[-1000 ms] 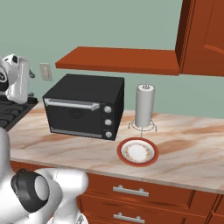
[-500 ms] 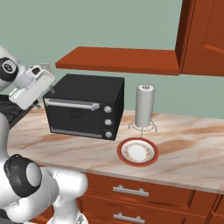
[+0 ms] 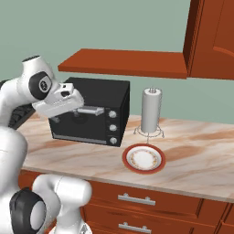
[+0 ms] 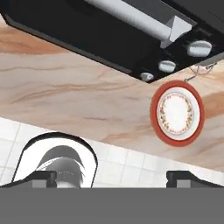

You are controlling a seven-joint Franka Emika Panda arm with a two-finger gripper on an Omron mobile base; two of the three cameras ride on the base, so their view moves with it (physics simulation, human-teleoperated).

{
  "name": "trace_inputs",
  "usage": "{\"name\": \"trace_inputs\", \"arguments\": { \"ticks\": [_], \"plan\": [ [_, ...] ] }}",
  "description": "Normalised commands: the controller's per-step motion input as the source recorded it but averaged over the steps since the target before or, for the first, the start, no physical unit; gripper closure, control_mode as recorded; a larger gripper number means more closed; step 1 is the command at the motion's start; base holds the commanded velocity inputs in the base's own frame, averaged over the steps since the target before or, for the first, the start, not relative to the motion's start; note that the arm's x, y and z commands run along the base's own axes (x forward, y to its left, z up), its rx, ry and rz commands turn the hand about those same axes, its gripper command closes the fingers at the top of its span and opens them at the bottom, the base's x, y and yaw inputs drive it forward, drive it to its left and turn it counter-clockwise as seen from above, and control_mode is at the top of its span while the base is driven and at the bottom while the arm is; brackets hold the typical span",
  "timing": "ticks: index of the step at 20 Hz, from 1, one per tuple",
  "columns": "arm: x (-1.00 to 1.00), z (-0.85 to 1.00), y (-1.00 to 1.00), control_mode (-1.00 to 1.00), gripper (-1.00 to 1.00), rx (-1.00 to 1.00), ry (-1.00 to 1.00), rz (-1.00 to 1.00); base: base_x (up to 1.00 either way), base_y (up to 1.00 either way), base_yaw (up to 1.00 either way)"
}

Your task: Pick up the bagel from the plate, place it on the toaster oven rack, close the door, and set the timer.

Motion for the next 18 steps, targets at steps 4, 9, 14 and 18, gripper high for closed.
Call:
{"name": "trace_inputs", "arguments": {
  "ticks": [4, 9, 14, 18],
  "plan": [
    [-0.35, -0.40, -0.58, -1.00, -1.00, 0.10, -0.53, -0.32, 0.00, 0.00, 0.00],
    [0.17, 0.00, -0.35, -1.00, -1.00, 0.00, -0.11, -0.16, 0.00, 0.00, 0.00],
    [0.48, -0.10, -0.38, -1.00, -1.00, 0.10, 0.07, -0.01, 0.00, 0.00, 0.00],
    [0.51, -0.29, -0.47, -1.00, -1.00, 0.19, 0.14, 0.00, 0.00, 0.00, 0.00]
  ]
}}
